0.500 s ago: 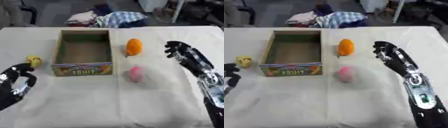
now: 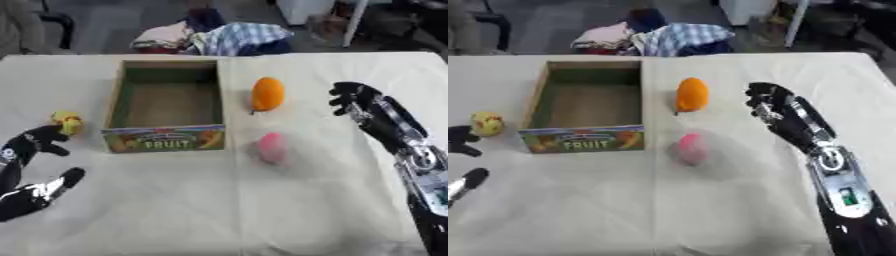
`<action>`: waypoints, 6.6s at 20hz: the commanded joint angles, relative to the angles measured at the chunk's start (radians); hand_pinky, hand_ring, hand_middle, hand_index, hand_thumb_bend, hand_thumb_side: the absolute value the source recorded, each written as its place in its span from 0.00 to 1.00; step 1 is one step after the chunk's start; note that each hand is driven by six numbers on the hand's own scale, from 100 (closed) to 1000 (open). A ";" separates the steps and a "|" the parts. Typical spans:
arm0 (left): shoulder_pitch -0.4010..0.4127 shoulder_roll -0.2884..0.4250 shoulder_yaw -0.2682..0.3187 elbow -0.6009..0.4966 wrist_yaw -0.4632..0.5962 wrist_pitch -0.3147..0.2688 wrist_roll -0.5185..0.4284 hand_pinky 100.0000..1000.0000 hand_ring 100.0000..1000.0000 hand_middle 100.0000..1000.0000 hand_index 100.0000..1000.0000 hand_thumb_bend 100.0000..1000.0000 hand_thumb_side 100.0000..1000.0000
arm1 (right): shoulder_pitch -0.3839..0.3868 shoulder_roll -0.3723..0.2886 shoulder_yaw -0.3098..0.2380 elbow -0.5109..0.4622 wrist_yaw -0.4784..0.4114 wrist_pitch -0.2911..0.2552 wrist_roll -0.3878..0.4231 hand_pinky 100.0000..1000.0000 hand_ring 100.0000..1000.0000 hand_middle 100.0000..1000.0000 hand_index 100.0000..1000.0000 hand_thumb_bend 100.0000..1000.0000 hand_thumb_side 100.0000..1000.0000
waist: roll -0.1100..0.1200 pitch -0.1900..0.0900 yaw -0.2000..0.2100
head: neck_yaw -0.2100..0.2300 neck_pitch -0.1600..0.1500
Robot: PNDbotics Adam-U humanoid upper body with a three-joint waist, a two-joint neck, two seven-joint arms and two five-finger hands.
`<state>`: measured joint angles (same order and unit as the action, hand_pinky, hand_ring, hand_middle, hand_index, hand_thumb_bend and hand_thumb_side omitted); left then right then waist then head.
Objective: Pick up objects on the table and place them in the box.
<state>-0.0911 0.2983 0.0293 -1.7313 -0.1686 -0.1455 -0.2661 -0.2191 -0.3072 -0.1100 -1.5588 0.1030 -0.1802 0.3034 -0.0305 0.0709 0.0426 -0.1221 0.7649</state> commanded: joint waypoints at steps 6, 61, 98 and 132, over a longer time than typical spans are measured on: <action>-0.009 0.048 0.010 -0.028 -0.003 -0.004 0.015 0.96 0.61 0.66 0.83 0.56 0.37 | -0.007 -0.016 -0.003 -0.019 0.003 -0.001 0.001 0.66 0.73 0.74 0.86 0.00 0.63 | 0.005 -0.012 -0.002 | -0.001 0.005; -0.321 0.606 -0.108 0.313 -0.172 -0.089 0.051 0.81 0.62 0.64 0.82 0.69 0.36 | -0.009 -0.023 0.016 -0.014 0.006 -0.002 0.015 0.66 0.73 0.74 0.86 0.00 0.62 | 0.020 -0.029 -0.026 | 0.009 0.005; -0.668 0.329 -0.113 0.987 -0.704 -0.199 0.107 0.73 0.54 0.54 0.74 0.66 0.33 | -0.029 -0.017 0.041 -0.013 -0.001 -0.005 0.036 0.66 0.73 0.74 0.86 0.00 0.63 | 0.022 -0.011 -0.099 | 0.048 0.005; -0.784 0.232 -0.186 0.775 -0.428 -0.111 0.169 0.68 0.33 0.29 0.48 0.06 0.04 | -0.037 -0.001 0.055 -0.009 -0.002 -0.008 0.048 0.66 0.73 0.74 0.86 0.00 0.64 | 0.018 -0.015 -0.135 | 0.072 0.005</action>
<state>-0.8443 0.5272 -0.1522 -0.9344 -0.6040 -0.2490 -0.0955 -0.2389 -0.3014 -0.0548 -1.5576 0.1035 -0.1872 0.3474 -0.0140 0.0703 -0.0935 -0.0549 0.7649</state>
